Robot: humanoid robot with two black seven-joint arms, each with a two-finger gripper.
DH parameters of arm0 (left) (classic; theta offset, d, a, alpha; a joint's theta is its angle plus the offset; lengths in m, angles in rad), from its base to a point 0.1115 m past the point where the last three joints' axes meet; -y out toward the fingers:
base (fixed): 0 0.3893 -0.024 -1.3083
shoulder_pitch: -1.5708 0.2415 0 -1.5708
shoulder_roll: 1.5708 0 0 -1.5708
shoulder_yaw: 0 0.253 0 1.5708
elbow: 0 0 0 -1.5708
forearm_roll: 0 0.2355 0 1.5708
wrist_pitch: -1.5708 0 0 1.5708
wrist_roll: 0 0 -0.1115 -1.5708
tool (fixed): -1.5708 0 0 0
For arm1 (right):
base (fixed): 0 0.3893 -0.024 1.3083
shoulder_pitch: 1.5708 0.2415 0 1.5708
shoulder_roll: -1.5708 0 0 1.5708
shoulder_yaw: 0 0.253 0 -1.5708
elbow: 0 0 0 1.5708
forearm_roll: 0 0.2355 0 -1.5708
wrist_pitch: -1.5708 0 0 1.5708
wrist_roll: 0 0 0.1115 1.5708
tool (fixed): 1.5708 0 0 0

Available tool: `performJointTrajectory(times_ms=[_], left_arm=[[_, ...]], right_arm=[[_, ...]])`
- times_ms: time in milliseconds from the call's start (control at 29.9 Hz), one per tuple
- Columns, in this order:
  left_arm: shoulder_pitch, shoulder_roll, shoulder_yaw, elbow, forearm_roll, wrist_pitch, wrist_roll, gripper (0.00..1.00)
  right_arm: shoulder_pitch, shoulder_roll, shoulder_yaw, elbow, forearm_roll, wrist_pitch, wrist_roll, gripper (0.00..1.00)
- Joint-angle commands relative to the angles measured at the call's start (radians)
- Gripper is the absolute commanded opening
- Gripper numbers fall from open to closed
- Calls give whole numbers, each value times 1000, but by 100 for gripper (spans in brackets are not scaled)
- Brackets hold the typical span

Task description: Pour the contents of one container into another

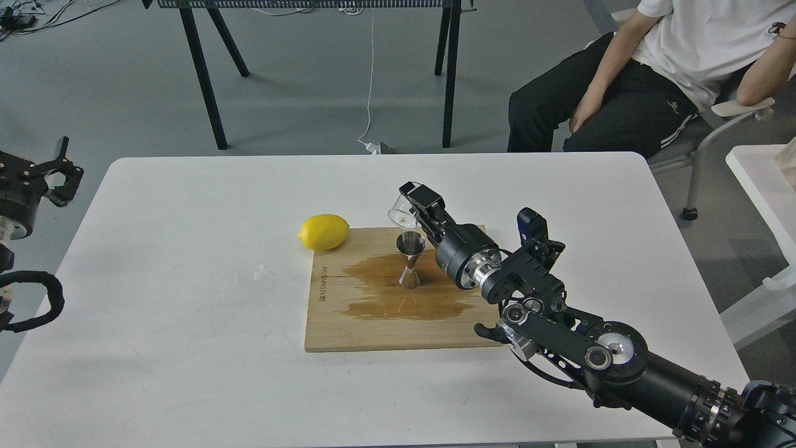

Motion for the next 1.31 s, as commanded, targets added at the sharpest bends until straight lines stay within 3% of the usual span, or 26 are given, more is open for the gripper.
performJointTrajectory(times_ms=[0,971,1272], left_arm=[[2,-1,0,0,0,0,0,100],[13,3,-2,0,0,0,0,100],[11,8,-2,0,0,0,0,100]], right_arm=[[3,-4,-23,0,-13,0,3,30],[46,-76,-101,14,-110,-51,40,30],[16,-123,40,135,186,-43,15,30]])
